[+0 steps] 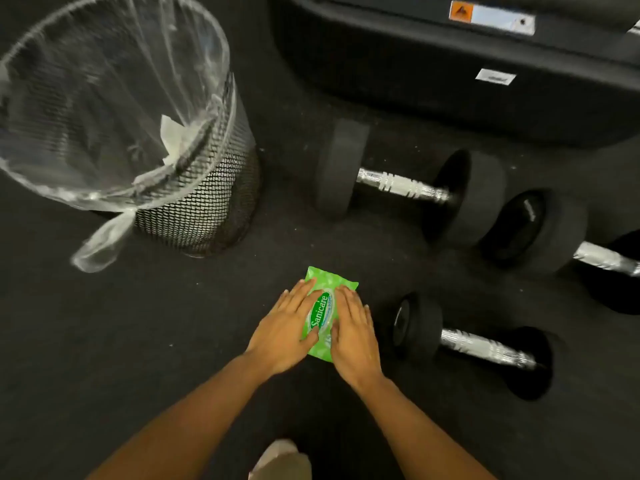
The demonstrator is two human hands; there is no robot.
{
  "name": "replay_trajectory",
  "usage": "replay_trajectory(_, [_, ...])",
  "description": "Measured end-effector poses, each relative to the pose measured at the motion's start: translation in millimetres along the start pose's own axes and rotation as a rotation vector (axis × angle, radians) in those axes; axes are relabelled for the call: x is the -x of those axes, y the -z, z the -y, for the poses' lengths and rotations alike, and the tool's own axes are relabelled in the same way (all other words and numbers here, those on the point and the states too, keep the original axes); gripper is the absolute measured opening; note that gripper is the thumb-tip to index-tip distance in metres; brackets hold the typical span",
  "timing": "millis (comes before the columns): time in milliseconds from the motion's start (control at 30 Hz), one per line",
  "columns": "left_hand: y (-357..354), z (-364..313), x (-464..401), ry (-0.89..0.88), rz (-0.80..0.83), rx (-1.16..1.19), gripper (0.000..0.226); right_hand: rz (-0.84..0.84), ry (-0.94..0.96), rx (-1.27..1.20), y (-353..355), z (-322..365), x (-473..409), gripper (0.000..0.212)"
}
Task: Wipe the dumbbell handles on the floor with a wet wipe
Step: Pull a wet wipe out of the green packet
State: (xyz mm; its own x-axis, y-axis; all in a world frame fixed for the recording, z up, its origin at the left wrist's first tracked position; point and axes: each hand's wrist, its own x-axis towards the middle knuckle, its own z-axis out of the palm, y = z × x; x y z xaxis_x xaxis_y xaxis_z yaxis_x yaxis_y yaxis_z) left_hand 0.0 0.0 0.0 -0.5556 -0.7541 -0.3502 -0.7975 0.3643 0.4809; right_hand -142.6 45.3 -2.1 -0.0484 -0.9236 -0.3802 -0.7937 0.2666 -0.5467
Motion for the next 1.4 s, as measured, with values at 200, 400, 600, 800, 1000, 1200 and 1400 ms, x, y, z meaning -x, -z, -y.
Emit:
replay_trajectory(200, [-3, 21, -35, -0.185, -0.002, -0.093, 0.067, -0.038, 0.014, 0.065, -16, -13, -6, 0.07])
replay_trajectory(400, [-8, 24, -47, -0.261, -0.092, -0.153, 0.053, -0.059, 0.045, 0.117, -24, -22, -7, 0.071])
replay_trajectory(600, [-32, 24, -34, -0.204, -0.343, 0.093, 0.018, -0.114, 0.06, 0.135, -33, -30, -6, 0.064])
replay_trajectory(800, [-54, 22, -14, -0.116, -0.434, 0.314, 0.013, -0.075, 0.07, 0.165, -32, -36, -9, 0.067])
replay_trajectory(1000, [-77, 17, 21, -0.094, -0.516, 0.434, 0.037, -0.116, 0.045, 0.146, -35, -36, -12, 0.061])
replay_trajectory(1200, [-85, 20, 24, -0.082, -0.513, 0.443, 0.04, -0.288, 0.125, 0.253, -27, -20, -13, 0.033])
replay_trajectory(1400, [-88, 19, 20, -0.056, -0.498, 0.443, 0.054, -0.175, 0.017, 0.326, -30, 7, -24, 0.015])
